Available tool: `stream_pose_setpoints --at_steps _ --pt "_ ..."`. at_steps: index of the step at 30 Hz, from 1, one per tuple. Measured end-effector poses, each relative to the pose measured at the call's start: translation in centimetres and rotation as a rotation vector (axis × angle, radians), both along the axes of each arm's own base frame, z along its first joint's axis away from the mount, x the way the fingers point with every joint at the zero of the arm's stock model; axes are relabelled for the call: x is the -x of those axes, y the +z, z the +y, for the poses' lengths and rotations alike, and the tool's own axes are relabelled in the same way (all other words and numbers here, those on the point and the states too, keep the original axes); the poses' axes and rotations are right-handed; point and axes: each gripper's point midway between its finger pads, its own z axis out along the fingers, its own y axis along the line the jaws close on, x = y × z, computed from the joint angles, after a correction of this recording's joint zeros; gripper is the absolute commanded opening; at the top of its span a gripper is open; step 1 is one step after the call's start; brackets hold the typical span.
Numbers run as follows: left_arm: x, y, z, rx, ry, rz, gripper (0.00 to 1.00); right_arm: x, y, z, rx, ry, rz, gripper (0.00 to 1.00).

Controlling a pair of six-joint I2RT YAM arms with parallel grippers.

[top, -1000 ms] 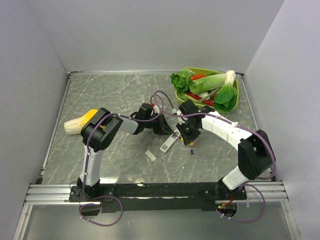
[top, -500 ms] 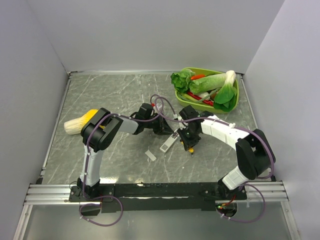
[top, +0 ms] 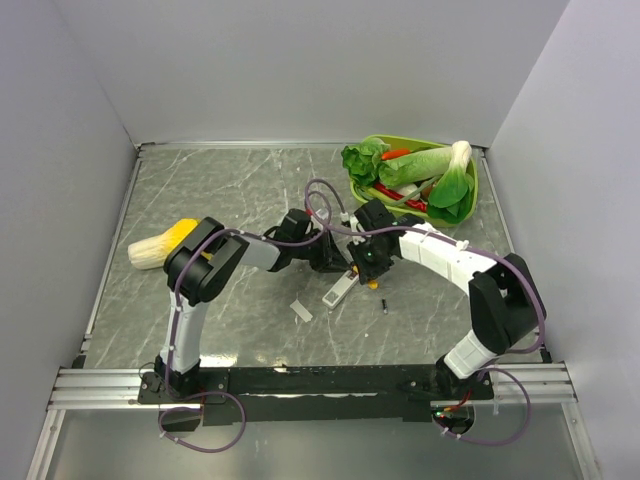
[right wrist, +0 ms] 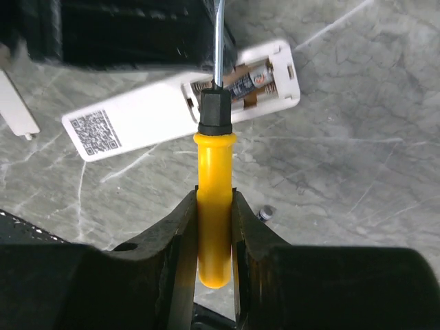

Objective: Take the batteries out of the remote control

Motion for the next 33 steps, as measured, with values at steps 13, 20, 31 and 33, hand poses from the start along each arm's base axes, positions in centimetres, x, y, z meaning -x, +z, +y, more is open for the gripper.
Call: stream_pose_setpoints --at_steps 13,20,31,33 --pt "1.2 0.3 -0.4 -0.031 -0.003 0.006 0.19 0.6 2.2 -2.2 0.091 -0.021 -0.016 0.0" --pt "1.9 0.7 0.4 -0.091 0.024 -0.002 0.2 1.5 3.1 -2.9 0.097 -0.024 -0.01 0.0" --pt "2.6 0.4 1.6 -0.167 0.02 -0.046 0.55 3.3 2.1 -3.8 0.108 -0.035 0.031 0.0" --pt "2.7 0.3 1.9 -0.202 0.008 -0.078 0.57 3.2 2.3 -3.7 0.101 -0.047 0.024 0.0"
